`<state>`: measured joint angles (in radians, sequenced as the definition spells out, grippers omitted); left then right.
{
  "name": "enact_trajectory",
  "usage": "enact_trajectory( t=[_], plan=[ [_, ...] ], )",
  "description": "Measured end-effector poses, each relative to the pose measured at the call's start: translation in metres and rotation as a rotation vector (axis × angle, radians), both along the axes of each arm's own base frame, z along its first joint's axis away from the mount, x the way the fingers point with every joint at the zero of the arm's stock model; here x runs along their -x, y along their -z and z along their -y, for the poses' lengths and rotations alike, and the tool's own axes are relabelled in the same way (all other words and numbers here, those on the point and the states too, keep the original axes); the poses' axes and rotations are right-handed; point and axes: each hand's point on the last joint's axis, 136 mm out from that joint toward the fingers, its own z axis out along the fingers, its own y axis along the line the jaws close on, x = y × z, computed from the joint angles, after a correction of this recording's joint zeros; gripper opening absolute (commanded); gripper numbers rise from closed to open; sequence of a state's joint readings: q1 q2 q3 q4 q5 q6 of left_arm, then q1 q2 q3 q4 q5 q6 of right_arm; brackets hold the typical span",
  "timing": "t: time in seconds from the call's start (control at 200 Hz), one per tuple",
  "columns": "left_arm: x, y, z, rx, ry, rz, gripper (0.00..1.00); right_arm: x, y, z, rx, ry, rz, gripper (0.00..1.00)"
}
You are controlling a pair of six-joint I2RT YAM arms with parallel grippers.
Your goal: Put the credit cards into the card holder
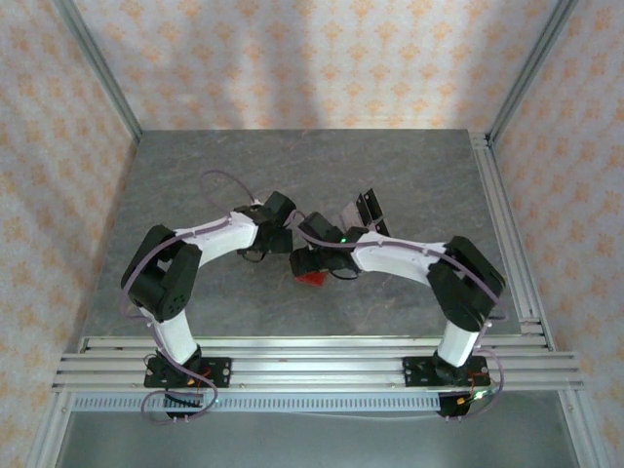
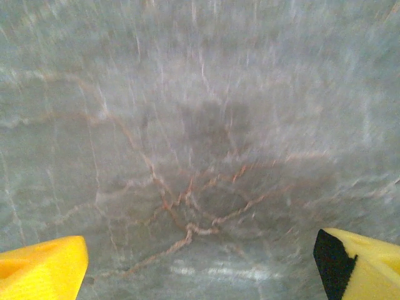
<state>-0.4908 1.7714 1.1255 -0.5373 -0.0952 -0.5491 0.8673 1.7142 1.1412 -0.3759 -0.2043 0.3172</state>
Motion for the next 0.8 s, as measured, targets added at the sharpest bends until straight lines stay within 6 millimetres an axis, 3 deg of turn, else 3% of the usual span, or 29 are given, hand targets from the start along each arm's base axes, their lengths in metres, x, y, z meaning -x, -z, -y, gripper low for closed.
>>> enact_trajectory(
  t=[0.085,0.21,0.26,0.28,0.36,0.511,0.621,0.711,0.801],
  plan=[
    [-0.013,-0.018,-0.005,0.008,-0.015,0.039,0.96,-0.016,-0.039,0.01,-0.05,0.039,0.047,0.82],
    [-0.025,-0.055,-0.015,0.006,-0.025,0.109,0.97,-0.052,-0.11,0.035,-0.142,0.133,0.17,0.91],
    [-0.028,-0.072,-0.02,0.003,-0.028,0.146,0.97,-0.066,-0.135,0.05,-0.166,0.175,0.221,0.93],
    [-0.029,-0.081,-0.022,0.002,-0.029,0.164,0.97,-0.071,-0.144,0.058,-0.174,0.198,0.237,1.0],
    [-0.031,-0.11,-0.032,-0.006,-0.034,0.232,0.99,-0.088,-0.167,0.092,-0.176,0.285,0.289,0.99],
    [-0.026,-0.167,-0.06,-0.04,-0.064,0.382,1.0,-0.118,-0.179,0.176,-0.121,0.514,0.339,0.99],
    [-0.02,-0.195,-0.083,-0.092,-0.094,0.489,1.0,-0.134,-0.18,0.241,-0.047,0.694,0.379,0.99],
    [-0.013,-0.198,-0.1,-0.168,-0.095,0.548,1.0,-0.138,-0.17,0.29,0.031,0.828,0.416,0.99],
    [-0.004,-0.181,-0.114,-0.255,-0.079,0.552,1.0,-0.133,-0.146,0.335,0.124,0.932,0.448,0.99]
  ],
)
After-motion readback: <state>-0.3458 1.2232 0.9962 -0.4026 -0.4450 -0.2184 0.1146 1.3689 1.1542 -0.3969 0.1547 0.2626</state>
